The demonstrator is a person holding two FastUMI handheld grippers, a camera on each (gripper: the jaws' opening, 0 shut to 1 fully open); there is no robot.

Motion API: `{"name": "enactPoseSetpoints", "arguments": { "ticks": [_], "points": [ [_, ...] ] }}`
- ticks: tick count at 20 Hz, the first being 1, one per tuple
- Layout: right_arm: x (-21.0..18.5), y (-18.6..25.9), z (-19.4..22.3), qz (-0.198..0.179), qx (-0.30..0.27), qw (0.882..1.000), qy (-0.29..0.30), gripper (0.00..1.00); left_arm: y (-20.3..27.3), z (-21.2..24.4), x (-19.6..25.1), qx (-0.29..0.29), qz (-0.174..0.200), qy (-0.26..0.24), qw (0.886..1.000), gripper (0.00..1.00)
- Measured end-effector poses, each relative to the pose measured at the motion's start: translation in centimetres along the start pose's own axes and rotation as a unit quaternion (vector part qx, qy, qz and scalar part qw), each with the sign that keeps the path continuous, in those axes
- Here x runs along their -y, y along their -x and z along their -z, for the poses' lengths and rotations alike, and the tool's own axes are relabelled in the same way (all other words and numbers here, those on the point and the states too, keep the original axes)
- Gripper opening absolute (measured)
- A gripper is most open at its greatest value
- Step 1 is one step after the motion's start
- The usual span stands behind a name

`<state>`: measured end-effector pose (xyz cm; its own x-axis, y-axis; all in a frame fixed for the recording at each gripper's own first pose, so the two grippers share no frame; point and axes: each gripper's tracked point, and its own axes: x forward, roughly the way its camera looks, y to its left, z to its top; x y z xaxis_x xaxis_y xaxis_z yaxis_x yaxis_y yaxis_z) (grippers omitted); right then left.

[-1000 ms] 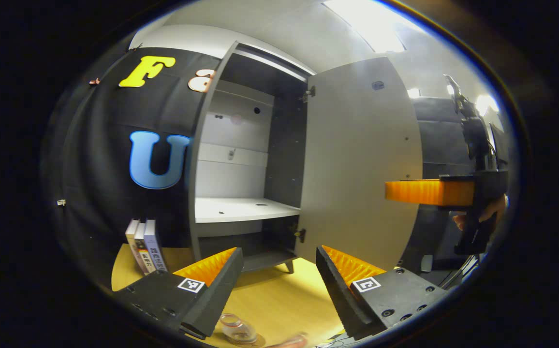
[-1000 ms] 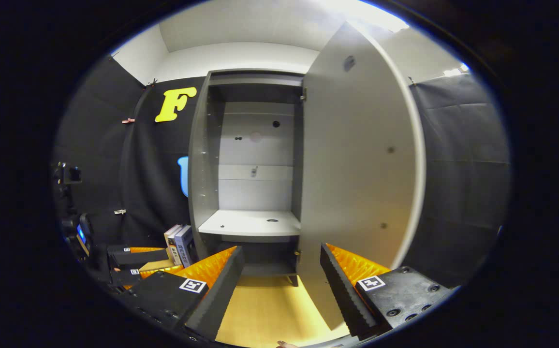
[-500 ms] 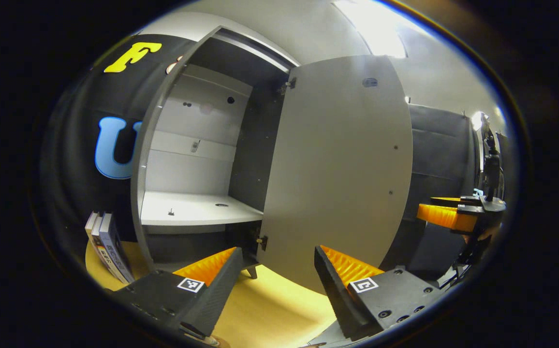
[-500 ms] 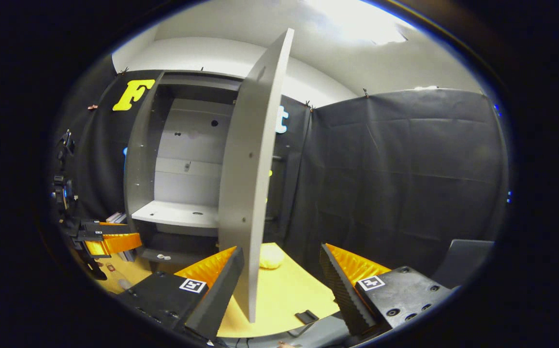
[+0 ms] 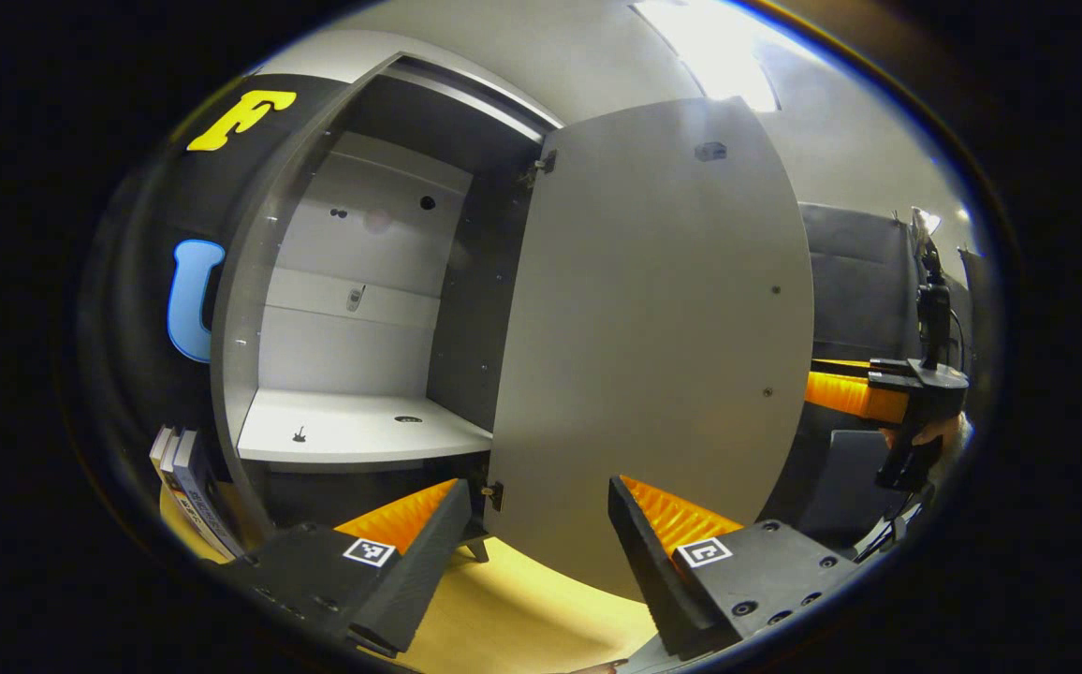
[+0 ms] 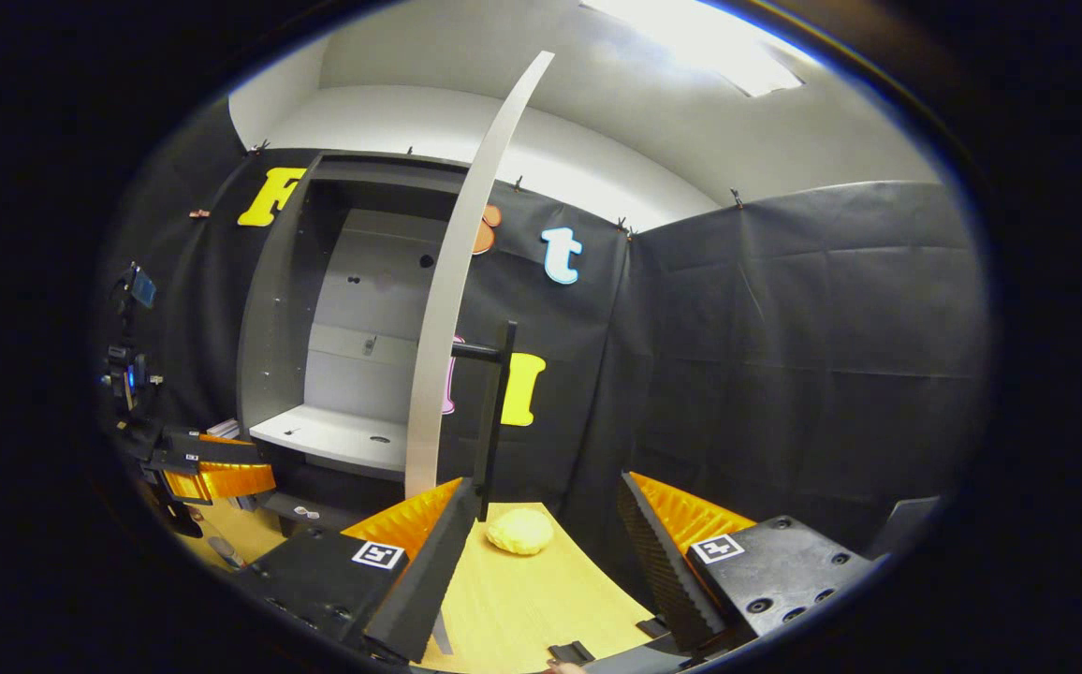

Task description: Open the cabinet door with the right hand, grasp the bottle in the cabinet with the left hand and place it on the coaster, then close the cabinet door with the right hand.

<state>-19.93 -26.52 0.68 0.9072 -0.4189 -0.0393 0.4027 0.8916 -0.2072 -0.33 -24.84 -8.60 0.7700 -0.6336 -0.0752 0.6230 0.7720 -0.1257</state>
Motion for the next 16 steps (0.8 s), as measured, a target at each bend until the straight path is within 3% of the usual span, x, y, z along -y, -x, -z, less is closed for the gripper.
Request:
{"name": "enactPoseSetpoints", "arguments": {
  "ticks": [2,3,4,7,8,9,14,15,16],
  "points": [
    [-0.8,0.0,-0.1,-0.022,-0.001,1.0,-0.004,0.95,-0.4,0.3,0.1,-0.002,-0.004,0.0,1.0,0.93],
    [-0.9,-0.3,-0.3,-0.026,0.003,1.0,-0.004,0.89,-0.5,0.4,0.1,-0.004,-0.006,0.004,1.0,0.93],
    [-1.1,-0.2,-0.2,-0.03,-0.001,1.0,-0.004,0.93,-0.6,0.4,0.0,-0.005,-0.008,0.007,1.0,0.93],
    [-2.9,0.4,-0.3,-0.056,-0.005,0.998,-0.024,0.93,-0.6,0.3,-1.1,-0.009,-0.023,0.006,1.0,0.93],
    [-3.8,0.5,-0.4,-0.07,-0.007,0.997,-0.032,0.89,-0.5,0.2,-1.6,-0.011,-0.029,0.003,1.0,0.93],
    [-4.8,0.7,-0.3,-0.085,-0.009,0.996,-0.039,0.93,-0.3,0.3,-2.1,-0.013,-0.035,-0.002,0.999,0.93],
    [-11.4,0.2,-1.1,-0.174,-0.019,0.982,-0.074,0.93,2.2,0.2,-4.8,-0.015,-0.067,-0.007,0.998,0.94],
    [-12.8,0.2,-1.3,-0.19,-0.02,0.978,-0.079,0.89,3.0,0.1,-5.5,-0.016,-0.075,-0.007,0.997,0.93],
    [-14.4,0.1,-1.5,-0.207,-0.019,0.975,-0.082,0.93,3.8,0.1,-6.2,-0.017,-0.085,-0.006,0.996,0.93]
  ]
}}
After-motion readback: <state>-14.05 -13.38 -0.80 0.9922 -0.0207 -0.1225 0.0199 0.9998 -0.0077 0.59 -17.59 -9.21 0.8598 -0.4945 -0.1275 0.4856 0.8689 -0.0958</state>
